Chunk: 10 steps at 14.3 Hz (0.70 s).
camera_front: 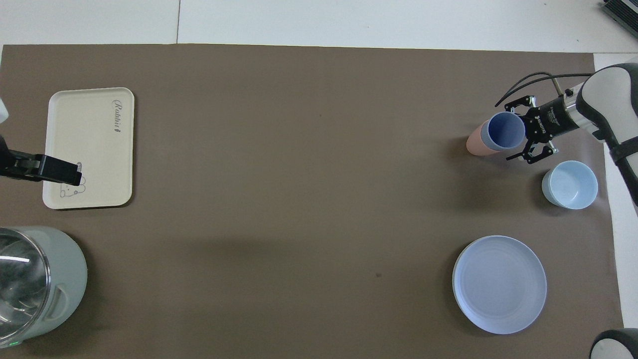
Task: Place cup on tray
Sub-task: 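Move the right gripper over the pink cup and grasp its rim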
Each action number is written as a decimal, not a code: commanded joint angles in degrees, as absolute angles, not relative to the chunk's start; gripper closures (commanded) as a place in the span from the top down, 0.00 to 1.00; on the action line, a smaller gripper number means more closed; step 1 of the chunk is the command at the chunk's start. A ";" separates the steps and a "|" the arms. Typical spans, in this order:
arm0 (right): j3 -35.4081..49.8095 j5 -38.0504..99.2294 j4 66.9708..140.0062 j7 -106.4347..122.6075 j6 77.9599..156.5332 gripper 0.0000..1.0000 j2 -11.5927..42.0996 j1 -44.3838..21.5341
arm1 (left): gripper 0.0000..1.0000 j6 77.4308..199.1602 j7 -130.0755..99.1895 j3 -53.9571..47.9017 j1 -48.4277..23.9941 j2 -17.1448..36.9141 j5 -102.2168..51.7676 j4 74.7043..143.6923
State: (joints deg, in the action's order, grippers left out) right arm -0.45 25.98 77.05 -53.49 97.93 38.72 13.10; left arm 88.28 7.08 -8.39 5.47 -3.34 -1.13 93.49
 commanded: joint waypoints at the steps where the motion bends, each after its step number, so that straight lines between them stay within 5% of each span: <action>1: 0.35 28.56 79.63 -52.47 98.26 0.97 36.65 13.89 | 1.00 87.98 7.56 -8.96 6.42 -4.66 -1.58 94.48; 10: 0.35 34.89 86.39 -51.33 102.22 0.97 34.37 13.10 | 1.00 87.98 7.56 -8.96 6.42 -4.66 -1.58 94.48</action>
